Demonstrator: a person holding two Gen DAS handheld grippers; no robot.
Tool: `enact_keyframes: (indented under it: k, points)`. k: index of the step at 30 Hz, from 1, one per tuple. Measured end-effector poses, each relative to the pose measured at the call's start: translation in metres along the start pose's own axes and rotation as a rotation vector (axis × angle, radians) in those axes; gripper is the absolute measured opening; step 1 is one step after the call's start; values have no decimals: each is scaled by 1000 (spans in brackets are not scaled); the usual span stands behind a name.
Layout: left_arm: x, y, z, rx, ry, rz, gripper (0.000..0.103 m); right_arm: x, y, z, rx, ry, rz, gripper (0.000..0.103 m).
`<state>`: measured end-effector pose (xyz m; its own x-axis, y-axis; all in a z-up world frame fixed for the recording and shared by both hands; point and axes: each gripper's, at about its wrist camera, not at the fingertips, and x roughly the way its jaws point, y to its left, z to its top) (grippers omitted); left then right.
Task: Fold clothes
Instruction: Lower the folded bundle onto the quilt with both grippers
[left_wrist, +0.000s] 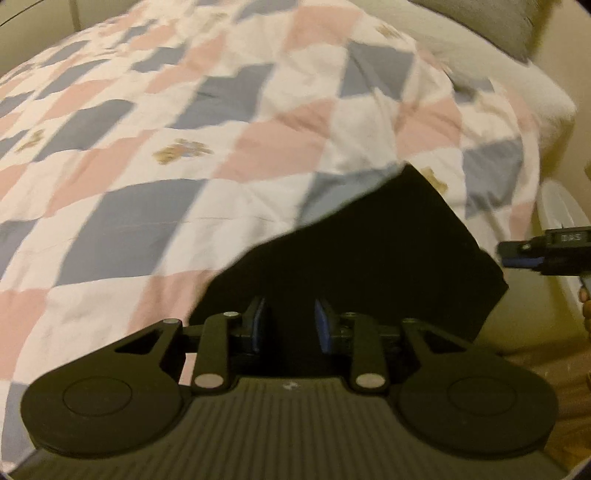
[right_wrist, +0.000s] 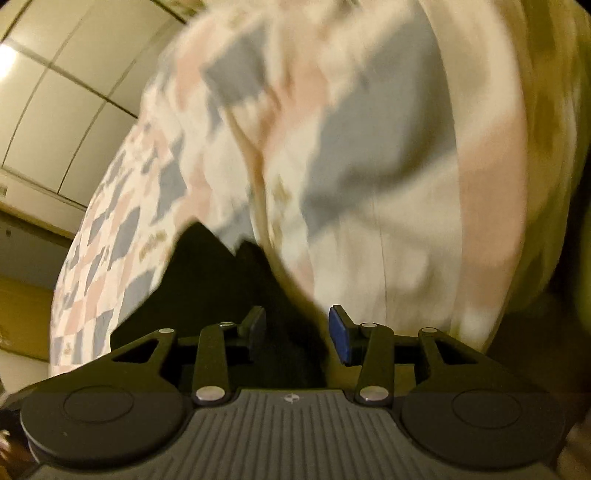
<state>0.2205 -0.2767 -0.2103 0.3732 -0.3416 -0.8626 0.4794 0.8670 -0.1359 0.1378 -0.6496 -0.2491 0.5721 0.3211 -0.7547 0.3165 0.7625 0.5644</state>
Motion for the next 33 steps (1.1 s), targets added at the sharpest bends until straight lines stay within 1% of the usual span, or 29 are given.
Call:
enact_keyframes:
  k: [1, 3, 4, 6, 7, 9, 11, 13, 15, 18, 21, 23, 25, 26, 27, 29, 30, 33]
  points:
    - [-2, 5, -1, -20, -11, 6, 25, -2, 7, 3, -55, -8, 7, 42]
    - [0, 14, -2, -62, -22, 13, 25, 5, 20, 6, -136, 5, 15, 40]
    - [5, 18, -2, -81, -23, 18, 25, 17, 26, 3, -172, 28, 4, 34]
    - [24, 23, -3, -110, -10, 30, 25, 40, 36, -2, -240, 71, -23, 29]
    - [35, 25, -4, -122, -2, 37, 25, 52, 35, -7, -255, 91, -62, 28]
    - [57, 29, -2, -128, 24, 52, 27, 70, 27, -12, -235, 138, -116, 27]
    - [71, 23, 2, -89, 43, 81, 28, 70, 23, -9, -211, 159, -122, 27]
    - [71, 17, 7, -64, 36, 90, 27, 64, 30, -2, -241, 186, -122, 28]
    - [58, 17, 13, -82, 6, 79, 26, 55, 37, 5, -256, 175, -113, 28]
    - [33, 24, 16, -126, -47, 82, 25, 43, 56, 16, -292, 92, -71, 28]
    - [22, 26, 15, -129, -68, 85, 25, 58, 80, 27, -365, 38, -33, 28]
    - [27, 25, 12, -123, -51, 88, 25, 74, 91, 31, -404, 20, -28, 28]
    - [41, 25, 8, -124, -12, 102, 25, 94, 94, 32, -429, 24, -57, 27]
    - [49, 26, 6, -131, 5, 104, 25, 106, 94, 32, -437, 37, -82, 27]
    - [58, 28, 4, -142, 22, 105, 27, 119, 91, 34, -429, 68, -116, 26]
    - [74, 31, 5, -150, 51, 118, 29, 135, 83, 38, -390, 120, -139, 26]
    - [79, 29, 8, -139, 58, 131, 29, 142, 80, 41, -376, 143, -149, 26]
    - [85, 25, 19, -114, 77, 158, 28, 145, 84, 46, -411, 167, -151, 26]
